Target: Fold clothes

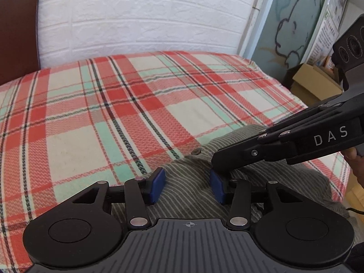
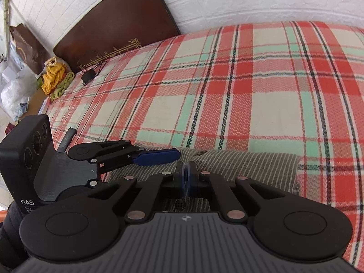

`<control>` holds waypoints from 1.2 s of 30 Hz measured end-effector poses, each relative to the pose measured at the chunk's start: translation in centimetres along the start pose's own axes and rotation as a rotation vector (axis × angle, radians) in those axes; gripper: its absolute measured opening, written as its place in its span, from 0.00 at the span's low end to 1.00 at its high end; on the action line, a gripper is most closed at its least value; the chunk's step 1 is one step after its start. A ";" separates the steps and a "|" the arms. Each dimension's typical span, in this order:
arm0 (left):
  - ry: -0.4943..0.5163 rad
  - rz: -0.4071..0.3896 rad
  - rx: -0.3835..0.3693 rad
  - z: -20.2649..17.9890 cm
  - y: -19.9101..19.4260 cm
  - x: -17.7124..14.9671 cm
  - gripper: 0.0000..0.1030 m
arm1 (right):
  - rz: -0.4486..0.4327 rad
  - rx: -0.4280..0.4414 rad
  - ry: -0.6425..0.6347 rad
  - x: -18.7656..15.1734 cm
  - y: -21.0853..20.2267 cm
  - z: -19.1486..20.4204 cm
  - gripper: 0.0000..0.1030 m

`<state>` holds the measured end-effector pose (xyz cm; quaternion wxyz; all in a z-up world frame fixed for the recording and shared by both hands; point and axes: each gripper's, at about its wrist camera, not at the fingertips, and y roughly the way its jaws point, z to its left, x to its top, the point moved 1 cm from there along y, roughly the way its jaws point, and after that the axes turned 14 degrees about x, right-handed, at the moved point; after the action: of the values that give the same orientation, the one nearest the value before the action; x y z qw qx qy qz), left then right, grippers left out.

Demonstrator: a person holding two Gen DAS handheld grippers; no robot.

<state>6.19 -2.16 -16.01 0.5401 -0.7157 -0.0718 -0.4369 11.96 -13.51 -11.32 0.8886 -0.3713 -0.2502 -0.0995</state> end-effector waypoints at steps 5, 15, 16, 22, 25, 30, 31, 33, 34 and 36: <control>-0.006 0.002 -0.027 2.3 -1.9 0.3 0.59 | -0.019 0.077 0.070 -0.8 -0.3 -0.8 0.07; -0.058 -0.006 -0.163 1.7 -2.6 3.9 0.62 | -0.011 0.086 -0.027 -3.1 -0.2 0.1 0.11; -0.028 0.017 -0.159 0.7 -1.8 3.8 0.62 | -0.009 0.094 -0.043 -3.3 -0.6 0.3 0.14; 0.015 0.096 -0.082 -0.7 1.6 1.7 0.63 | -0.014 0.057 -0.105 -5.7 -4.3 0.6 0.31; -0.061 0.027 -0.054 1.3 -2.1 1.7 0.65 | -0.117 0.057 -0.092 -6.2 -7.4 0.0 0.31; -0.173 -0.056 0.027 4.2 -7.9 0.2 0.72 | -0.144 0.053 -0.051 -7.0 -7.9 -1.5 0.41; -0.194 -0.047 0.044 4.6 -8.5 -0.6 0.72 | -0.122 0.048 -0.040 -7.2 -7.2 -2.0 0.41; -0.230 -0.020 0.082 5.3 -9.3 -2.2 0.72 | -0.080 0.039 -0.018 -7.6 -6.0 -3.0 0.41; -0.242 -0.010 0.105 5.8 -9.6 -3.2 0.72 | -0.099 0.054 -0.008 -7.6 -6.4 -3.1 0.41; -0.292 0.013 0.134 7.0 -10.1 -5.3 0.73 | -0.140 0.085 0.014 -7.5 -7.2 -3.5 0.43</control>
<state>0.97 9.75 -12.76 0.5732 -0.7344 -0.1740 -0.3192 4.18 -21.13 -12.89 0.8962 -0.3143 -0.2733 -0.1531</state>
